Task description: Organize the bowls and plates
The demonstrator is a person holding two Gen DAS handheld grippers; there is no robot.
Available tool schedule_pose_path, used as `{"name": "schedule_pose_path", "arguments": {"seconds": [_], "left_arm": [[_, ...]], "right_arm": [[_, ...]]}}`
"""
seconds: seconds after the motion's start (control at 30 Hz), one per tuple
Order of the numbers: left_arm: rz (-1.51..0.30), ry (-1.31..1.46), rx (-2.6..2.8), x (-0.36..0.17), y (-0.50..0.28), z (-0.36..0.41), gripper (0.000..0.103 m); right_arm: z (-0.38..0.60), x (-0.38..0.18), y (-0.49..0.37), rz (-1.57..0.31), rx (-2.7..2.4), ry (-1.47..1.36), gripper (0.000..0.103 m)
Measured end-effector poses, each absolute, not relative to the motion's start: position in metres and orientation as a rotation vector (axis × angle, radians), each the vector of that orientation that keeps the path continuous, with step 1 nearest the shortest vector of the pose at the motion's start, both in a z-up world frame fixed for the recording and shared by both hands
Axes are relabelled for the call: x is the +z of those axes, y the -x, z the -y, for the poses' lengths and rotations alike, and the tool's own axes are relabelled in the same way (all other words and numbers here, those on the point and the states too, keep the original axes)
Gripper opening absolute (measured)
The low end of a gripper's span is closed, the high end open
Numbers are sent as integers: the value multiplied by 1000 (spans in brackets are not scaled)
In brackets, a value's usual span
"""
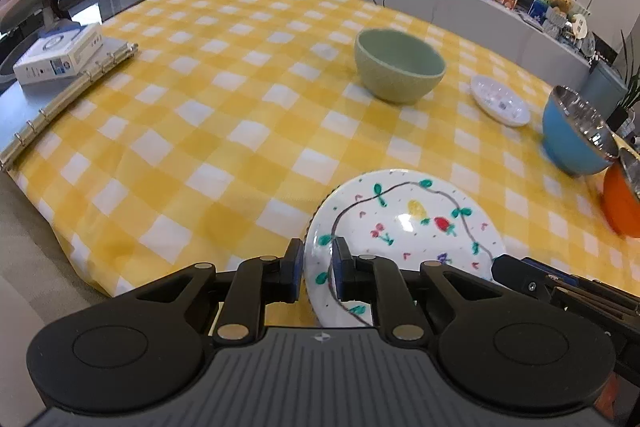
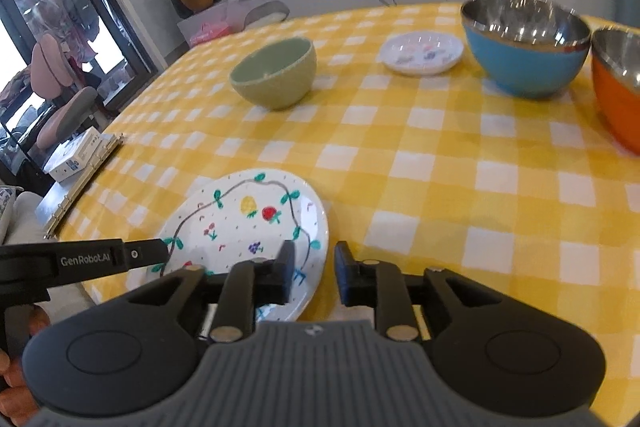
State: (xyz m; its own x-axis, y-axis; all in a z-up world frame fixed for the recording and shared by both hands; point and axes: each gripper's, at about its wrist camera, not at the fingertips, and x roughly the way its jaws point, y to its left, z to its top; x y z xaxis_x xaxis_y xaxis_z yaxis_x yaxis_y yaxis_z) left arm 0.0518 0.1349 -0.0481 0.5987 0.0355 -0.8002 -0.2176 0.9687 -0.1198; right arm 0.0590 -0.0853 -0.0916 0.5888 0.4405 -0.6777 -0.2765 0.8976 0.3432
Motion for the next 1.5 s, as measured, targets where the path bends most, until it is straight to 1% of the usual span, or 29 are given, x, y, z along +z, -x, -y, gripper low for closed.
{"name": "schedule_pose_path", "arguments": {"seconds": [0.07,0.13,0.3,0.57,0.77,0.8,0.93,1.03,1.4,1.43,1.47,1.5], "left_arm": [[-901,207,141,-41,-51,-131,18],[-884,202,120,-33,-51,-127,20],[-848,153,43,-15,-56,-103,21],[-816,105,-59,-7,-76,-67,21],[-824,113,-97,-13,-94,-54,22],[-823,120,-102,-14,-97,-52,24],[-809,162,-127,-20,-109,-49,36],[-793,189,-146,-24,-118,-45,41],[-768,316,-176,-42,-159,-48,43],[-768,325,-177,-44,-163,-48,42],[-770,333,-179,-45,-170,-48,42],[-773,337,-181,-47,-175,-48,42]], "right_arm": [[88,-89,-58,-832,408,-210,38],[90,-87,-57,-825,396,-209,40],[102,-85,-61,-824,335,-246,48],[131,-83,-74,-819,220,-329,51],[146,-81,-88,-800,162,-353,56],[148,-81,-91,-795,153,-357,56],[154,-83,-103,-784,133,-371,56],[158,-86,-112,-769,122,-385,56],[159,-94,-156,-705,103,-452,55],[158,-96,-160,-707,101,-456,53],[157,-98,-164,-710,101,-465,47],[157,-100,-168,-710,105,-473,44]]}}
